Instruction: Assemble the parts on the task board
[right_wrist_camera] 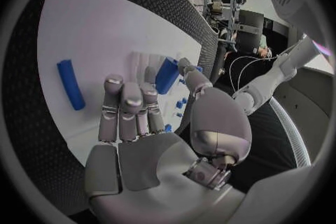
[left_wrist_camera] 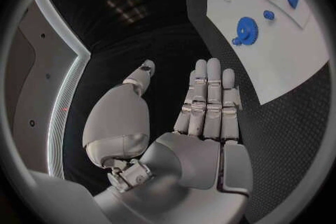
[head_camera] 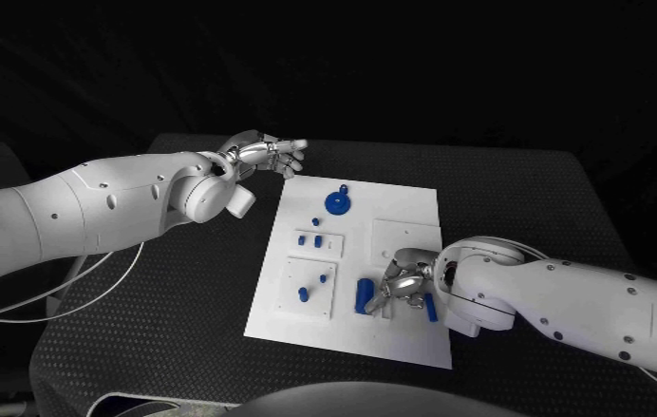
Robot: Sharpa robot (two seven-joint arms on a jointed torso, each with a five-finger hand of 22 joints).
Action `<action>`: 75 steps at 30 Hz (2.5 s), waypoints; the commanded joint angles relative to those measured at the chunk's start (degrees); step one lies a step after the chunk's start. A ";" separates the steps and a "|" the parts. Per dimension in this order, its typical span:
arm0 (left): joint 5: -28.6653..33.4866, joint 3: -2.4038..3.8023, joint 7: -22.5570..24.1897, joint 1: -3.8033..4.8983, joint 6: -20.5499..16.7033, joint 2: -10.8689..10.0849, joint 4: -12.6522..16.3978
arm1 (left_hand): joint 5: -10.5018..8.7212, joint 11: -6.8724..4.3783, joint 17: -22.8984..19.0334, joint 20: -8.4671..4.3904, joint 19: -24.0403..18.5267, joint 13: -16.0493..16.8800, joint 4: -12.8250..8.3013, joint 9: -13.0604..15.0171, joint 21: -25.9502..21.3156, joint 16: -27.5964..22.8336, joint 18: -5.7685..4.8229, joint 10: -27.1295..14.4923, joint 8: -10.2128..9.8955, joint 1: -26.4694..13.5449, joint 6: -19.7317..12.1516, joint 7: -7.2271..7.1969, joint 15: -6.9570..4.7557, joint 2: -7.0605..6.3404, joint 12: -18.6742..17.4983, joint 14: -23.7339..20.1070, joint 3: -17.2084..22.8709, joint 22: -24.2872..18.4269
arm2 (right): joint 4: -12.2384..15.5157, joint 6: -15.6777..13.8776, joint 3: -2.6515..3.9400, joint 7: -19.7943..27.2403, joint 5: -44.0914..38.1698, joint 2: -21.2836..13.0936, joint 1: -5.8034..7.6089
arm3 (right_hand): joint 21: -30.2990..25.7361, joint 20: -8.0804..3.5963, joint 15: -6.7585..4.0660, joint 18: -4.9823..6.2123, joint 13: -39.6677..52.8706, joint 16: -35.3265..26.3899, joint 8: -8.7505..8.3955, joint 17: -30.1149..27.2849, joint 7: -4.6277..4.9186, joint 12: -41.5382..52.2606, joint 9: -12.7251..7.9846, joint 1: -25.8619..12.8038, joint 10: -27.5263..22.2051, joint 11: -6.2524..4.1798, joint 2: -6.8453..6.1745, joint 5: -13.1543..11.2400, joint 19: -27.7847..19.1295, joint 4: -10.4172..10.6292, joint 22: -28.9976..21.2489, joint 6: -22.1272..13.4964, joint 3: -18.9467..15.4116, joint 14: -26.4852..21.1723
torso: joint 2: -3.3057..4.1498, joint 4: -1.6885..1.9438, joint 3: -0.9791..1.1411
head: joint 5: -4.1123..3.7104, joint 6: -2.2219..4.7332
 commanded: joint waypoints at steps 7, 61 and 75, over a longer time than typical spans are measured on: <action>-0.09 0.04 0.23 0.06 0.62 -0.02 0.15 | -0.30 0.26 0.07 0.02 -0.24 -0.09 0.34 0.07 -0.33 -0.28 0.82 0.04 -0.01 0.50 -0.43 -0.07 0.18 -0.07 -0.25 -0.16 -0.19 1.14 | -0.32 0.19 -0.19 -0.75 -1.74 0.04 -0.27 | -0.11 0.31 -0.28 1.10 -0.28 0.27 -0.39 -0.36 -0.07 0.17 -0.01 0.64 0.82 0.00 1.34 0.16 0.79 2.14 -0.28 0.89 1.56 0.42 | 0.03 0.01 -0.01 | -0.07 -0.13; 0.57 0.03 -0.69 0.06 1.01 -0.46 0.66 | -0.31 0.23 0.20 0.04 -0.26 -0.08 1.01 0.14 -0.35 -0.36 0.88 0.12 0.08 0.99 -0.41 -0.11 0.17 0.10 -0.30 -0.07 -0.35 1.18 | 2.52 -2.75 0.02 0.64 -6.03 -2.31 -0.46 | 0.54 -0.35 -1.12 1.10 3.56 0.54 -0.50 -1.93 -1.12 2.59 0.20 -1.05 6.99 -1.00 -0.75 5.80 2.65 5.28 -0.69 4.25 4.21 2.39 | -0.03 -0.06 0.01 | -0.15 -0.35; 0.35 0.00 -0.57 0.04 1.38 -0.50 0.48 | -0.30 0.23 0.24 0.05 -0.26 -0.08 1.17 0.16 -0.33 -0.38 0.89 0.15 0.11 1.20 -0.40 -0.11 0.17 0.29 -0.32 -0.05 -0.43 1.19 | 4.19 1.34 2.32 0.33 -5.52 -10.45 2.87 | 0.46 -0.79 -1.28 1.10 5.04 0.60 -0.47 -1.83 -1.25 3.60 0.66 -1.62 8.17 -1.16 0.93 5.73 2.70 5.03 -0.86 4.25 2.15 2.37 | -0.05 -0.25 0.04 | -0.95 0.96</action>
